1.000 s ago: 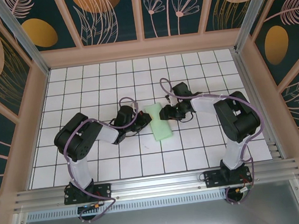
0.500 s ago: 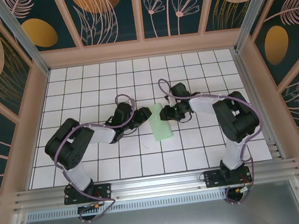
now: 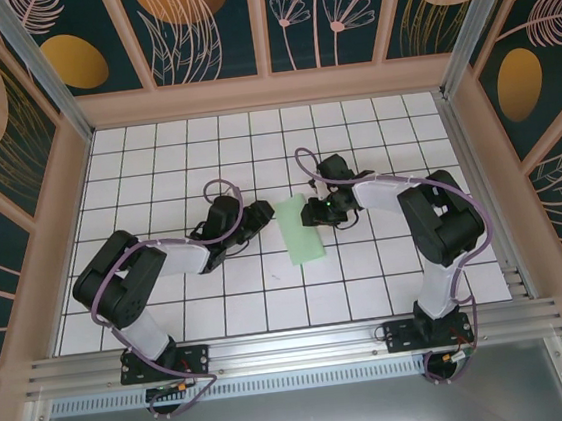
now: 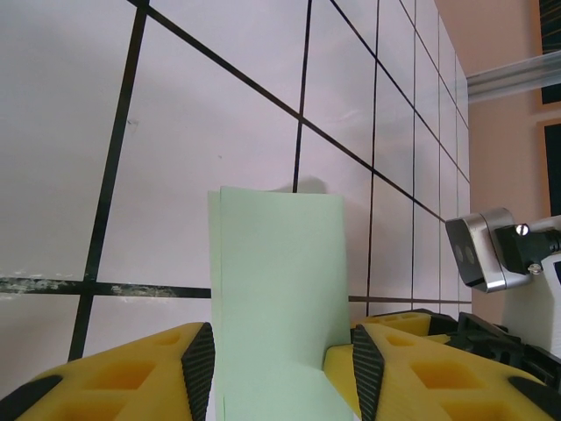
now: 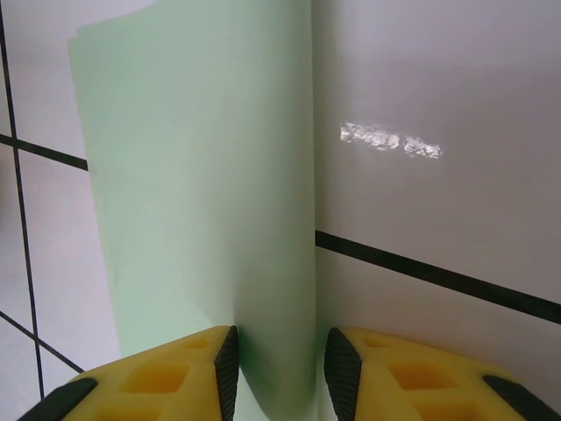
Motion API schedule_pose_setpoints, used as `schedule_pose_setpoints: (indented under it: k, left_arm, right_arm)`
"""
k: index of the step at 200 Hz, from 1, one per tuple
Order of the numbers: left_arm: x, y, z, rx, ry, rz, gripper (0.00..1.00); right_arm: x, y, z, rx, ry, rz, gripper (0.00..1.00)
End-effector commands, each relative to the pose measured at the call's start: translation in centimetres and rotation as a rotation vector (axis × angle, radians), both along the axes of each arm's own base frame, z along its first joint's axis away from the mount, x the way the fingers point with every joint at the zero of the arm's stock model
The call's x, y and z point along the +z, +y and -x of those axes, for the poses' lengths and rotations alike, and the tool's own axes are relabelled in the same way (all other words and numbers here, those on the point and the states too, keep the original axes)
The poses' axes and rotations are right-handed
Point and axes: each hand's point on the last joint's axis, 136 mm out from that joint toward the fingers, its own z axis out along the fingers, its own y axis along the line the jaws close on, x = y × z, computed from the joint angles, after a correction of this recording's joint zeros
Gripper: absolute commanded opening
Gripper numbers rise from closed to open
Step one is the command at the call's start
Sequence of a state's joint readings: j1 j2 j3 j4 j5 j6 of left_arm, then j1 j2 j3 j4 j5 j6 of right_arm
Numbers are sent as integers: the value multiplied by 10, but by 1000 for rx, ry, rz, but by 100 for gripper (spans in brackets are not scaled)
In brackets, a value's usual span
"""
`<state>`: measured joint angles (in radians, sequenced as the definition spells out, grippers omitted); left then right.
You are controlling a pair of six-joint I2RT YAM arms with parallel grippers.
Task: Fold a paper plane with a square sheet of paper (pick it up from the middle)
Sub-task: First fold in half a square sheet of paper at the center of the table, then hold the square sheet of paper at the center of the table.
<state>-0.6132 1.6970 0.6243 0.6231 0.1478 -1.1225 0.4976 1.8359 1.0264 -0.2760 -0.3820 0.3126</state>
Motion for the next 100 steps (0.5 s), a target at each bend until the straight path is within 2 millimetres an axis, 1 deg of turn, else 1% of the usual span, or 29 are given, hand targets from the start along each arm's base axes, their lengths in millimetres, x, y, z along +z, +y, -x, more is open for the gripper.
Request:
schedule_pose_setpoints:
  k: [1,20,44,72,100]
  left_arm:
    - [1,4,1,-2,0,-10,48]
    - [1,4,3,-17,-2,-28,48]
    - [2,5,4,-25,-12,-44,48]
    - [1,11,4,-6,-13,-69,48]
    - [7,15,2,4,-39,-89,49]
  right_arm:
    - [-42,-16,12,6,50,137,36]
    - [-44,-17,10,-5,47,144,36]
    - [-46,-13,13,-1,53,127,36]
    - [-48,-14,14,8,50,142,36]
    - [-48,-16,12,16,45,161,37]
